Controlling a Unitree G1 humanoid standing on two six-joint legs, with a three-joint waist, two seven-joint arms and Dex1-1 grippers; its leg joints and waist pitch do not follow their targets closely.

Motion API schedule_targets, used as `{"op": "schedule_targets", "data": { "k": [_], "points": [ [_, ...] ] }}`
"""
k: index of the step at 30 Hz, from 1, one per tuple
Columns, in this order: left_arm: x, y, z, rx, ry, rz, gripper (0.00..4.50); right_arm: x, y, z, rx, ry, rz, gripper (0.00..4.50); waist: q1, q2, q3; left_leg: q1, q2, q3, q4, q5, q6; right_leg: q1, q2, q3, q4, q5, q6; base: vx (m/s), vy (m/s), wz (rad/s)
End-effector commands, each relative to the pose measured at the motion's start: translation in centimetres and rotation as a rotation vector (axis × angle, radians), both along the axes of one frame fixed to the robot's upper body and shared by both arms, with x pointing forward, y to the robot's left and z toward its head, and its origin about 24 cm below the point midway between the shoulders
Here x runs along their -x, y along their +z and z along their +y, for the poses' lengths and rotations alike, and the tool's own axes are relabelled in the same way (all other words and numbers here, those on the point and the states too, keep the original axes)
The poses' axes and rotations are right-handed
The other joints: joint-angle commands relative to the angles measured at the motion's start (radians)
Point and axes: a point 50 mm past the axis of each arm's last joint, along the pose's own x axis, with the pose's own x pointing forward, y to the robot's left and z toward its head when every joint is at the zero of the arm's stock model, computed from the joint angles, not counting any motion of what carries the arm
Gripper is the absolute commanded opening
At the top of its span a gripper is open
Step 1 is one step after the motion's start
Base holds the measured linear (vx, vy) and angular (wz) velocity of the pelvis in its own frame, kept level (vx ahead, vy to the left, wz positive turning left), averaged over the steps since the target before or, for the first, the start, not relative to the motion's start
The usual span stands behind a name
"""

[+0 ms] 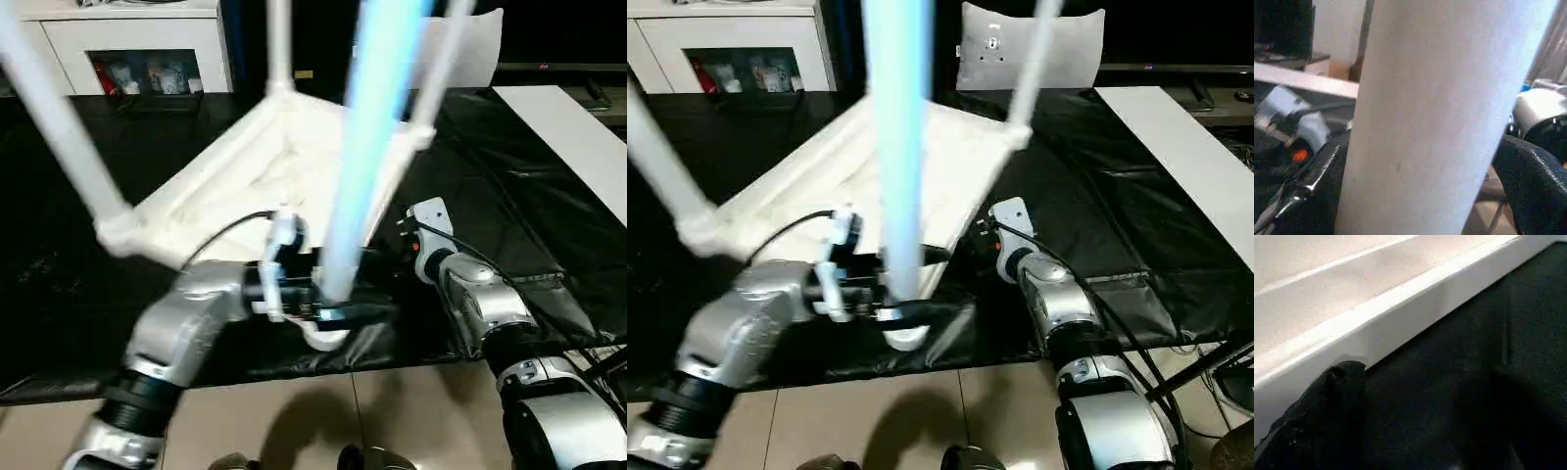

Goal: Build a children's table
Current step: Rotate table base

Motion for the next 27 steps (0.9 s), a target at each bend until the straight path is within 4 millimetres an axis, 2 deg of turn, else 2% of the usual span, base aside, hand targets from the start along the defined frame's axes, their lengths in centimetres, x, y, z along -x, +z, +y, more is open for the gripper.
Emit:
{"op": "schedule_targets", "data": {
  "k": [1,5,6,7,11,14,15,17,20,21,22,23,24,26,27],
  "points": [
    [0.0,1.1,-1.5,0.019,-0.018,-0.057,4.45,-0.2,1.0,2.4,-0.042,0.11,-0.046,4.5,0.006,-0.01,-0.083,-0.003,0.073,-0.037,-0.066,-0.11,0.067,0.068,-0.103,0.083,-0.077,-0.416,-0.106,0.0,0.0,0.0],
    [-0.8,1.6,-2.4,0.052,0.053,-0.086,4.45,-0.1,0.9,2.5,-0.028,0.111,-0.051,4.5,0.006,-0.008,-0.084,-0.004,0.072,-0.037,-0.064,-0.109,0.068,0.07,-0.101,0.08,-0.081,-0.423,-0.097,0.0,0.0,0.0],
    [-1.0,1.6,-2.5,0.055,0.068,-0.091,4.45,-0.1,0.8,2.5,-0.025,0.107,-0.052,4.5,0.007,-0.008,-0.085,-0.002,0.069,-0.036,-0.063,-0.108,0.072,0.068,-0.098,0.078,-0.086,-0.427,-0.088,0.0,0.0,0.0],
    [-2.0,1.8,-2.6,0.053,0.159,-0.116,4.45,-0.2,0.8,2.0,-0.011,0.084,-0.055,4.5,0.007,-0.008,-0.086,-0.003,0.069,-0.037,-0.064,-0.106,0.074,0.069,-0.097,0.077,-0.085,-0.428,-0.083,0.0,0.0,0.0],
    [-3.5,2.1,-2.5,0.057,0.297,-0.147,4.45,-0.2,0.7,1.0,-0.008,0.046,-0.058,4.5,0.011,-0.01,-0.092,-0.003,0.069,-0.038,-0.062,-0.096,0.078,0.071,-0.1,0.075,-0.083,-0.414,-0.074,0.0,0.0,0.0],
    [-3.6,2.1,-2.4,0.048,0.312,-0.157,4.45,0.0,0.5,0.0,-0.003,0.026,-0.058,4.5,0.014,-0.007,-0.094,-0.001,0.073,-0.038,-0.061,-0.092,0.082,0.068,-0.101,0.076,-0.079,-0.394,-0.091,0.0,0.0,0.0],
    [-3.6,2.0,-2.2,0.035,0.306,-0.16,4.45,0.3,0.5,-0.9,-0.005,0.019,-0.061,4.5,0.018,0.0,-0.095,0.001,0.073,-0.038,-0.06,-0.095,0.083,0.068,-0.101,0.076,-0.079,-0.389,-0.094,0.0,0.0,0.0],
    [-3.4,1.6,-1.4,0.013,0.28,-0.154,4.45,0.8,0.7,-2.0,-0.016,0.025,-0.072,4.5,0.023,-0.002,-0.095,-0.001,0.074,-0.038,-0.062,-0.096,0.089,0.071,-0.1,0.078,-0.076,-0.372,-0.09,0.0,0.0,0.0],
    [-3.1,1.0,-0.4,-0.013,0.232,-0.137,4.45,1.4,1.1,-2.9,-0.038,0.057,-0.085,4.5,0.026,-0.004,-0.093,-0.001,0.072,-0.039,-0.064,-0.105,0.087,0.07,-0.1,0.076,-0.08,-0.405,-0.079,0.0,0.0,0.0],
    [-3.0,0.7,0.2,-0.041,0.201,-0.13,4.45,1.8,1.4,-3.3,-0.045,0.082,-0.094,4.5,0.027,0.001,-0.092,0.0,0.069,-0.037,-0.062,-0.114,0.087,0.07,-0.098,0.076,-0.084,-0.426,-0.068,0.0,0.0,0.0],
    [-3.0,0.7,0.2,-0.041,0.201,-0.13,4.45,1.8,1.4,-3.3,-0.045,0.082,-0.094,4.5,0.027,0.0,-0.092,0.0,0.069,-0.038,-0.063,-0.115,0.087,0.07,-0.098,0.075,-0.086,-0.433,-0.062,0.0,0.0,0.0],
    [-3.0,0.2,0.9,-0.077,0.174,-0.125,4.45,2.2,1.8,-3.8,-0.048,0.112,-0.102,4.5,0.025,-0.001,-0.091,-0.001,0.069,-0.038,-0.063,-0.118,0.086,0.069,-0.098,0.074,-0.086,-0.443,-0.059,0.0,0.0,0.0],
    [-3.0,-0.3,1.6,-0.123,0.148,-0.124,4.45,2.5,2.1,-4.2,-0.047,0.143,-0.113,4.5,0.026,0.001,-0.09,0.004,0.066,-0.037,-0.063,-0.133,0.087,0.067,-0.094,0.072,-0.095,-0.476,-0.041,0.0,0.0,0.0],
    [-3.0,-0.7,2.2,-0.17,0.123,-0.126,4.45,2.9,2.4,-4.6,-0.044,0.169,-0.118,4.5,0.026,0.002,-0.092,0.002,0.067,-0.04,-0.064,-0.125,0.085,0.067,-0.094,0.071,-0.09,-0.469,-0.036,0.0,0.0,0.0],
    [-3.3,-1.5,3.6,-0.276,0.078,-0.122,4.28,3.8,3.0,-5.3,-0.03,0.239,-0.127,4.5,0.03,0.004,-0.091,0.005,0.067,-0.04,-0.065,-0.129,0.092,0.066,-0.09,0.072,-0.093,-0.467,-0.024,0.0,0.0,0.0]
  ]
}}
